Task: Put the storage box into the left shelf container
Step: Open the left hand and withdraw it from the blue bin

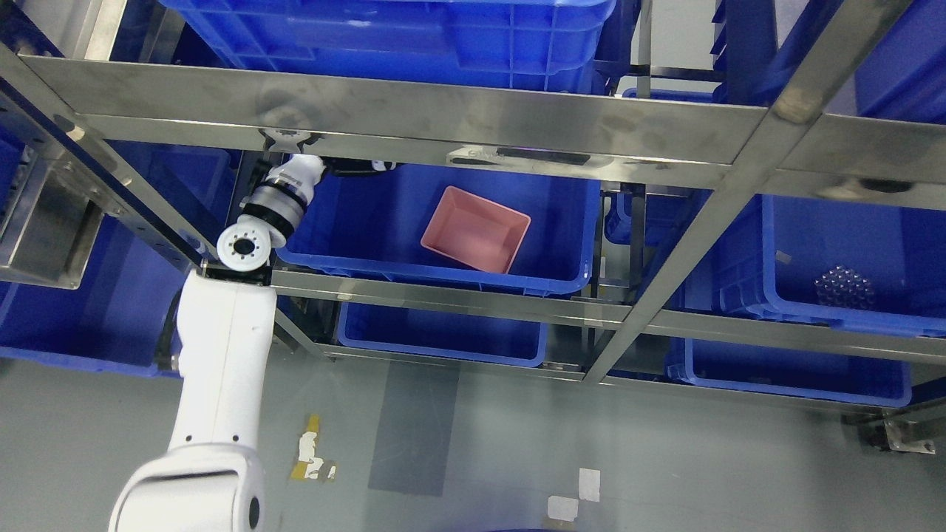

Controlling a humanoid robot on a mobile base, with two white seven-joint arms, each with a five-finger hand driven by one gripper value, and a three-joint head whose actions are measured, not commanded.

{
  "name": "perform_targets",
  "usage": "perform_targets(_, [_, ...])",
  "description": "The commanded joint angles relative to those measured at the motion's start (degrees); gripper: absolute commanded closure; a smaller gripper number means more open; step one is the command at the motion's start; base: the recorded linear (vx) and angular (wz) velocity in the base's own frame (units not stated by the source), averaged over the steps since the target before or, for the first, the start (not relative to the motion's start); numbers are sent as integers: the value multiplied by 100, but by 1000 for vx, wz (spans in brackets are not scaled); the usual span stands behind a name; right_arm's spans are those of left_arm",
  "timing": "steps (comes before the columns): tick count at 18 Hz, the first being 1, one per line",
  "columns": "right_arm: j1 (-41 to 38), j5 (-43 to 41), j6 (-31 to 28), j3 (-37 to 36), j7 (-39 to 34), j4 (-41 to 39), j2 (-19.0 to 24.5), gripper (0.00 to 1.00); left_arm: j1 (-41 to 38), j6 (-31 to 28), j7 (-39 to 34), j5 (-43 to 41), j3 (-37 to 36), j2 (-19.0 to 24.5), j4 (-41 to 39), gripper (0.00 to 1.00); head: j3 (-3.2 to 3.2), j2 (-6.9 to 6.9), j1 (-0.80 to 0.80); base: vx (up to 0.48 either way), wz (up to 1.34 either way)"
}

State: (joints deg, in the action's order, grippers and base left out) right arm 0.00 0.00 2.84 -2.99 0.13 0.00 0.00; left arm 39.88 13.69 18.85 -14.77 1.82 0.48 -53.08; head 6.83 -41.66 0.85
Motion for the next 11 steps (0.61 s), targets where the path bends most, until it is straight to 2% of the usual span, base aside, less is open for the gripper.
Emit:
perform_targets(1, [26, -123, -3, 0, 5, -100, -100, 0, -1497, -455, -881, 1187, 30, 52, -2869, 0, 0, 0, 0, 0, 0])
perform_targets(4, [26, -123, -3, 0, 5, -100, -100, 0, -2561, -429, -1287, 1196, -208, 52, -4198, 0, 0, 0, 0, 0, 0])
perform_targets(8, [18, -123, 6, 0, 5, -100, -100, 0, -3520, 518, -1235, 1196, -331, 52, -4325, 0, 0, 0, 0, 0, 0])
perform_targets(11, [26, -123, -2, 0, 5, -100, -100, 0, -3759, 653, -1252, 1205, -463, 52, -4325, 0, 0, 0, 0, 0, 0])
